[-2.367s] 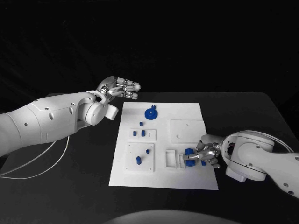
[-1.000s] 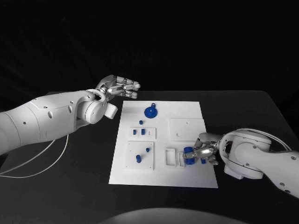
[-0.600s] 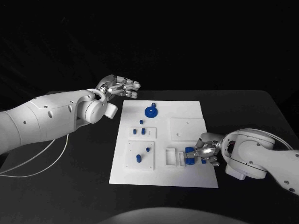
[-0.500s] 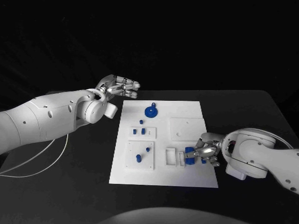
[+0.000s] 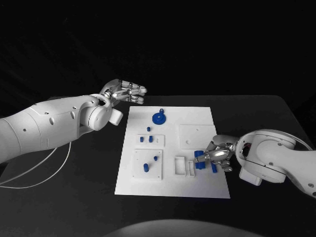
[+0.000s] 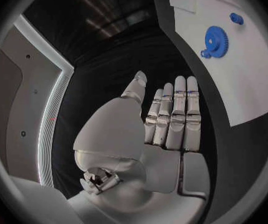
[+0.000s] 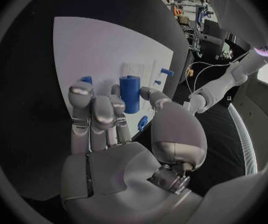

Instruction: Assemble the parts on the task board

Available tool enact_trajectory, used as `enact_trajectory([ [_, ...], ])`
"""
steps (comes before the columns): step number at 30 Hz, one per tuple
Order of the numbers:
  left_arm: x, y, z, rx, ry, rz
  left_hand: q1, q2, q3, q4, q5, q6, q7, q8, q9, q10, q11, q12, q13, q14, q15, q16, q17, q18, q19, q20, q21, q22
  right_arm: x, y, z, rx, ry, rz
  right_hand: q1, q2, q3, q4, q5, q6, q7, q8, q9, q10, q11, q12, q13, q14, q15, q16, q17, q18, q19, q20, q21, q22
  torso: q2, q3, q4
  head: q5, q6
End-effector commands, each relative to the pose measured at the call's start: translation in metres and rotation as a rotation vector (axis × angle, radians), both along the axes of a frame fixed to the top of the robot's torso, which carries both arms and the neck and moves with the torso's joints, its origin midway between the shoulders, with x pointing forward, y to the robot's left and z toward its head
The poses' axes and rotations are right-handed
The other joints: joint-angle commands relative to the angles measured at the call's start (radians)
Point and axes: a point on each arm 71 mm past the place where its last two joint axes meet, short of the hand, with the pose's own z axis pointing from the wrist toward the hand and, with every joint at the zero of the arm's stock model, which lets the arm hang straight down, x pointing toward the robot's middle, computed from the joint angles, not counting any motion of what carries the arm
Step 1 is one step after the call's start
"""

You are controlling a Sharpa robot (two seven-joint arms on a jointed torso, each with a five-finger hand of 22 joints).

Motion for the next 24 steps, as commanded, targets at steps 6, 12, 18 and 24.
enact_trajectory([
  [6,0.000,-0.003,0.000,-0.006,0.001,-0.017,-0.010,-0.003,0.000,0.005,-0.004,-0.005,0.000,-0.001,0.000,-0.007,-0.002,0.005,0.000,0.005,0.003,0.000,0.001,-0.009,-0.005,-0.002,0.004,-0.001,-0.001,0.004,0.001,-0.020,0.045,-0.024,0.009,0.000,0.192,-0.203,-0.003,0.008,-0.001,0.003,-0.004,0.007,-0.003,0.002,-0.002,0.002,0.002,0.007,0.002,-0.007,0.049,-0.002,0.007,0.081,0.000,-0.0004,0.0005,0.001,-0.004],
  [12,0.000,-0.005,0.000,-0.007,0.002,-0.023,-0.010,-0.003,0.000,0.005,-0.004,-0.005,0.000,-0.001,0.000,-0.007,-0.002,0.005,0.000,0.005,0.003,0.000,0.001,-0.009,-0.005,-0.002,0.004,-0.001,-0.002,0.020,-0.002,-0.003,0.067,0.007,0.010,0.003,0.188,-0.202,-0.002,0.008,-0.001,0.003,-0.007,0.007,-0.003,0.003,-0.002,0.002,0.003,0.007,0.003,-0.008,0.049,-0.001,0.008,0.081,0.000,-0.0005,0.0013,0.001,-0.005],
  [18,0.000,-0.006,0.000,-0.007,0.003,-0.026,-0.010,-0.003,0.000,0.005,-0.004,-0.005,0.000,-0.001,0.000,-0.007,-0.002,0.005,0.000,0.005,0.003,0.000,0.001,-0.009,-0.005,-0.002,0.004,-0.001,-0.003,0.030,-0.010,-0.009,0.090,0.031,0.010,0.007,0.178,-0.200,-0.001,0.010,-0.002,0.003,-0.014,0.005,-0.003,-0.003,-0.007,0.002,0.002,0.006,0.003,-0.008,0.048,-0.002,0.003,0.080,0.000,-0.0009,0.0018,0.002,-0.007],
  [24,0.000,-0.006,0.000,-0.007,0.004,-0.027,-0.010,-0.004,0.000,0.007,-0.004,-0.005,0.000,-0.001,0.000,-0.009,-0.002,0.004,0.000,0.005,0.003,0.000,0.001,-0.009,-0.005,-0.001,0.004,-0.002,-0.005,0.038,-0.019,-0.022,0.110,0.052,0.009,0.008,0.170,-0.200,0.005,0.011,-0.002,0.003,-0.019,0.005,-0.003,-0.008,-0.012,0.002,0.003,0.004,0.003,-0.008,0.048,-0.002,0.001,0.080,0.000,-0.0001,0.0021,0.005,-0.009],
])
